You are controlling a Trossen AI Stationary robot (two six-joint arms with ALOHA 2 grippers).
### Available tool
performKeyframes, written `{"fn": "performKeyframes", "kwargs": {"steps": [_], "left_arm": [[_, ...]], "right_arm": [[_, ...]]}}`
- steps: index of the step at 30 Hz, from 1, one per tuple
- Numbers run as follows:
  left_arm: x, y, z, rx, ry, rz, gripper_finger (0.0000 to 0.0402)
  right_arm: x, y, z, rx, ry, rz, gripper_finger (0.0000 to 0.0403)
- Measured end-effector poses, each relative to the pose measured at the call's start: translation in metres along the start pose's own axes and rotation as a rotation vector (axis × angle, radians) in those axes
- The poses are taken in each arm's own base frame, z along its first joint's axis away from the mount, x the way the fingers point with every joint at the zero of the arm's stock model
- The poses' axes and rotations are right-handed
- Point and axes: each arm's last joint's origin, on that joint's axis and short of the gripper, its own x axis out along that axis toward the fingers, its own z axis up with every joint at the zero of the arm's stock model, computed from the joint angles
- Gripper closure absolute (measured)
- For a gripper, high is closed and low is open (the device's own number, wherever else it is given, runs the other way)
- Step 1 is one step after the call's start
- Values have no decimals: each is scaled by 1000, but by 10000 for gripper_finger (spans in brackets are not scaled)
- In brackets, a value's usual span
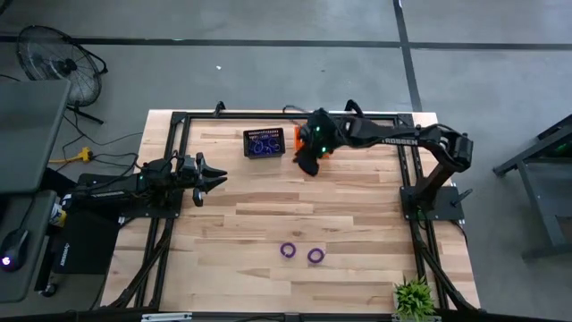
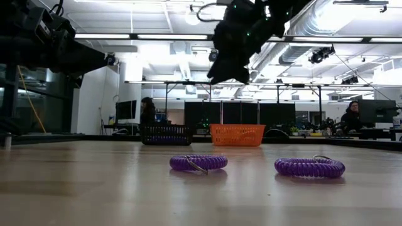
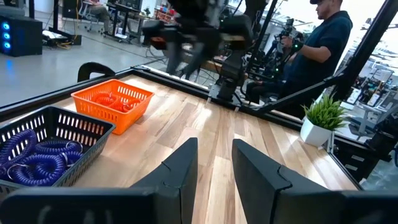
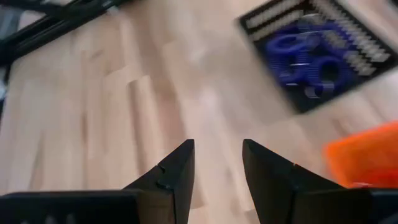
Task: Sort spring keychains
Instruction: Put the left purple spring keychain into the black bin
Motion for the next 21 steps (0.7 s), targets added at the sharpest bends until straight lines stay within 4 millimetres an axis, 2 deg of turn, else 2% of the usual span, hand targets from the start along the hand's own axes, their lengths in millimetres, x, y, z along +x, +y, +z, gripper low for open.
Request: {"fn": "performKeyframes", "kwargs": {"steps": [11,21], "left_arm": [[0,0,0,0,0,0,302],[0,0,0,0,0,0,302]], "right_arm": [[18,95,-29,-191,86,170,273],[38,180,-81,-401,152,227,272]]}}
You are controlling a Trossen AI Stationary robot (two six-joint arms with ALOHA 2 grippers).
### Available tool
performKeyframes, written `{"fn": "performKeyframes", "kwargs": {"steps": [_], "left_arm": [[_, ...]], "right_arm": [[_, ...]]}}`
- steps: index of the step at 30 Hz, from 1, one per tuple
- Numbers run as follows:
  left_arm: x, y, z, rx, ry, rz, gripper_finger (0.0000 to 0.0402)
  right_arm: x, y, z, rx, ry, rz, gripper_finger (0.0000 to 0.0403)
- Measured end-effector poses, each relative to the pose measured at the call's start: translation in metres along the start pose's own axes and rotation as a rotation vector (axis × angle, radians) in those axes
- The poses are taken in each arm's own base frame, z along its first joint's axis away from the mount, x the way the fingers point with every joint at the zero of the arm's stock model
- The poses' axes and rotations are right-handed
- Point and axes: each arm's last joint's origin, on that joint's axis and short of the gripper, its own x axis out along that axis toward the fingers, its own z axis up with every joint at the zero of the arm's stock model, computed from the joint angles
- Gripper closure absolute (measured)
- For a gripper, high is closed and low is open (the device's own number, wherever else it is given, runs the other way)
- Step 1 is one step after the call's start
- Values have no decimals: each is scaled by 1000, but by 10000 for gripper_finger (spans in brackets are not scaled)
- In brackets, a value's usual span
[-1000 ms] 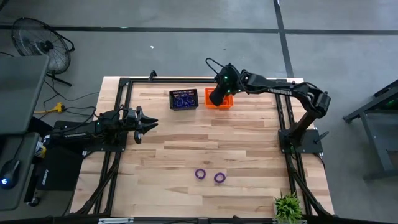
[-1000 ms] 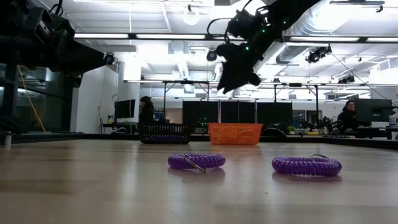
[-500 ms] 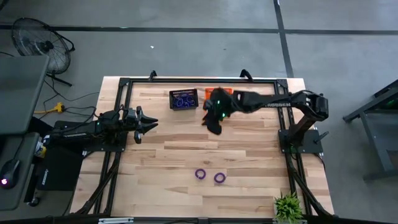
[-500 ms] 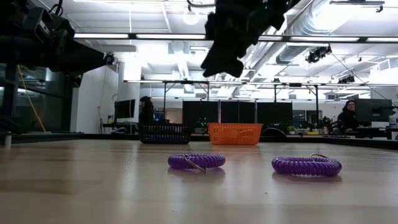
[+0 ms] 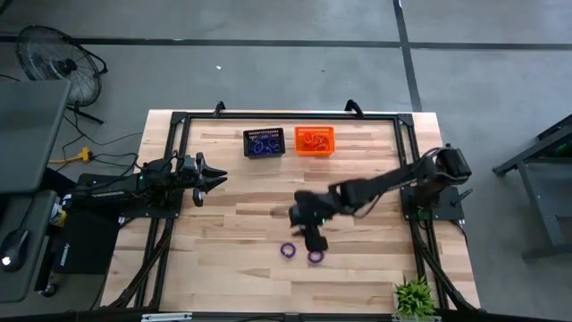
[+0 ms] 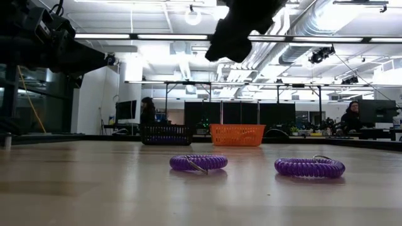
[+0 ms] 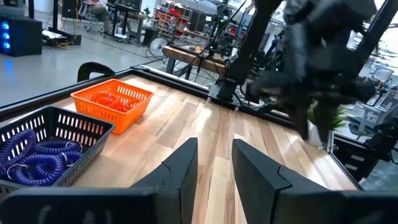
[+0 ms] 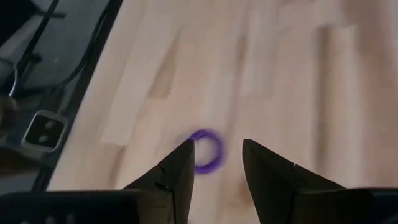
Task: Sort spring keychains
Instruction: Put the left purple spring keychain into the black bin
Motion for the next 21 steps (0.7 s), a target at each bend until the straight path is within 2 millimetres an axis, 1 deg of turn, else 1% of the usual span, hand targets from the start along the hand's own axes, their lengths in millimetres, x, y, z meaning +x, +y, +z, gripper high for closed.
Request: {"fn": "performKeyframes", "kwargs": {"steps": [4,8,11,13,18,21], "left_arm": [[0,0,0,0,0,0,302],[0,0,0,0,0,0,302],[0,0,0,0,0,0,302],[0,0,0,0,0,0,302],[0,0,0,0,0,0,302],[0,0,0,0,0,0,302]], "right_arm": [[23,21,-13,-5,69,53,272],[40,31,-24,-14,117,78,272],[48,35,-26,-20,123,92,272],[51,38,-22,-35,125,101,272],[64,42,-2,-132,158,104,272],[75,40,0,-182,233,79,272]]}}
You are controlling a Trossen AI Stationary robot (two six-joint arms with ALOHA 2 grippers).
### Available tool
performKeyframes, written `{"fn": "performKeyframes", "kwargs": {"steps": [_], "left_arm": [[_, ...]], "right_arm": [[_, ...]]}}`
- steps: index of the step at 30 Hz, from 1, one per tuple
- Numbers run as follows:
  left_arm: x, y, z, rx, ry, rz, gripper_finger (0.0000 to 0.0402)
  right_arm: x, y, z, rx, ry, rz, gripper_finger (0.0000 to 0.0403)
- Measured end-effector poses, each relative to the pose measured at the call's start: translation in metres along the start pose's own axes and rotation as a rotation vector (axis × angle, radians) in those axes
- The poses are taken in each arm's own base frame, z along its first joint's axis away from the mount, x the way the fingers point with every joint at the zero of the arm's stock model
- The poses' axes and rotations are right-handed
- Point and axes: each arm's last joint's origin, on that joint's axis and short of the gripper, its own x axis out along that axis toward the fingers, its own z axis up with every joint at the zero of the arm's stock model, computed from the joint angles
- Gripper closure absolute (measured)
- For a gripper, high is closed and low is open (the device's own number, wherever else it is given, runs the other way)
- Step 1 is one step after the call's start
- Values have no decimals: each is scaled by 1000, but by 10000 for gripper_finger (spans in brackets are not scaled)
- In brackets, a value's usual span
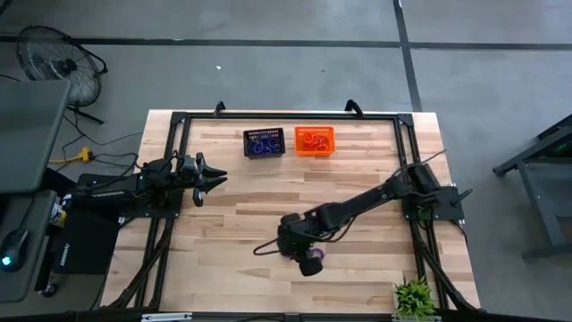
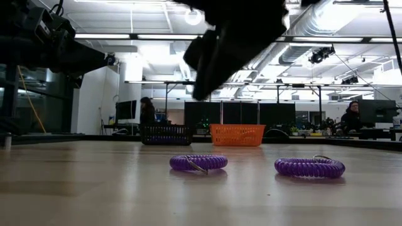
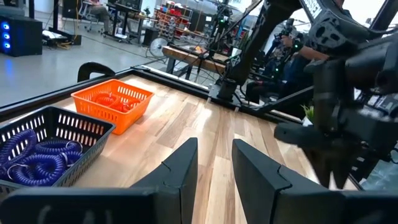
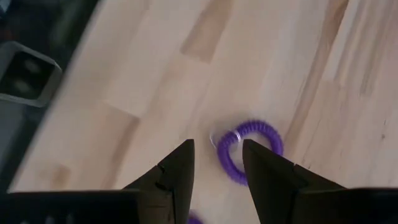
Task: Sort spring keychains
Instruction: Put the left purple spring keychain into the black bin
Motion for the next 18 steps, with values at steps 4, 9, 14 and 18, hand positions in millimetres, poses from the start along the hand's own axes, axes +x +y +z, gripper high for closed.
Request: {"fn": "performKeyframes", "kwargs": {"steps": [4,9,14,18], "left_arm": [[0,0,0,0,0,0,302],[0,0,0,0,0,0,302],[0,0,0,0,0,0,302],[0,0,0,0,0,0,302]], "right_arm": [[10,-2,-4,-54,92,-13,272],[16,-6,-11,-88,130,-38,272],[26,-4,-15,-159,137,-45,272],[28,-2,-13,-213,117,-58,272]]}}
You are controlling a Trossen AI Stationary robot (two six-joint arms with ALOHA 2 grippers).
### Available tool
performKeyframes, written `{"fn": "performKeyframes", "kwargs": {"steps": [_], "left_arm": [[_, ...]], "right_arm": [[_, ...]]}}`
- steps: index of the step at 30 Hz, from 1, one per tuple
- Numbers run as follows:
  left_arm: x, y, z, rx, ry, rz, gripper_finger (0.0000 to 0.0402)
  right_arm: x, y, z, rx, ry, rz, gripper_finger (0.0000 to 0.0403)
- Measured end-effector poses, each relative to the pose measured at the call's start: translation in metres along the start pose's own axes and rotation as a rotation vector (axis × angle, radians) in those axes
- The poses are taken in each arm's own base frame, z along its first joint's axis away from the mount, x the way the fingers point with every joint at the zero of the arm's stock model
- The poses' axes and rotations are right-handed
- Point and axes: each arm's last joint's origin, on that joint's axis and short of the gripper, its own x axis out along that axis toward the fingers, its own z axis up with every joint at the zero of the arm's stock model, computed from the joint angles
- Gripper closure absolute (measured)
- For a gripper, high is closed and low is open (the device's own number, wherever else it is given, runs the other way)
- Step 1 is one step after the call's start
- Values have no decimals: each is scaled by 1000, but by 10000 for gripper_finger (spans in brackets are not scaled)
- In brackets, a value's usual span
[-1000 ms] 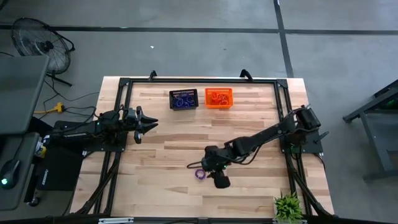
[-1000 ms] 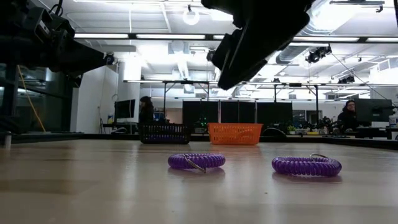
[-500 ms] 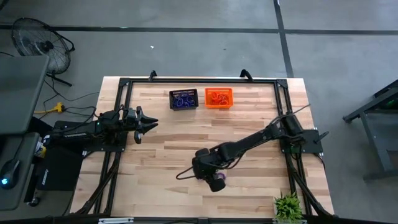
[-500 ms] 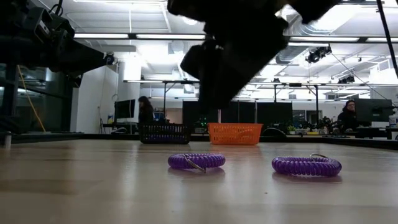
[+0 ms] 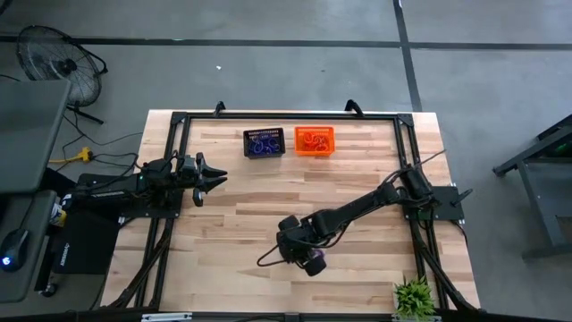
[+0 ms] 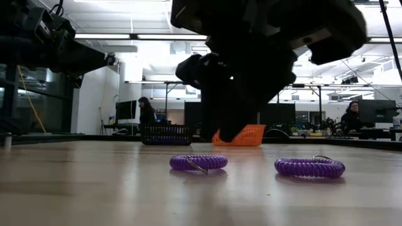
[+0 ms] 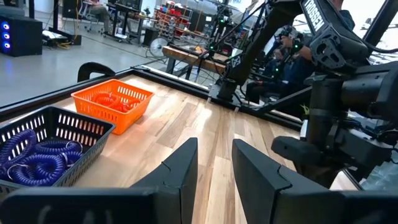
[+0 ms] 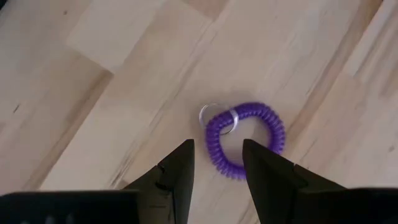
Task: Sort spring keychains
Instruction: Put the left purple spring keychain into the black bin
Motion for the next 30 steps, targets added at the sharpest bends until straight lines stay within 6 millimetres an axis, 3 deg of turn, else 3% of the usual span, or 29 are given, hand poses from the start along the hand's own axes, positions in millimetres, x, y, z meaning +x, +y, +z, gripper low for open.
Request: {"fn": "performKeyframes", "kwargs": {"steps": [8,20,30], "left_arm": [[0,0,0,0,0,0,302],[0,0,0,0,0,0,302],[0,0,0,0,0,0,302]], "right_arm": [[4,-2,0,-46,-7,13,272],[36,0,-12,-52,72,54,275],[37,-3,-13,-7,86,28,352]]}}
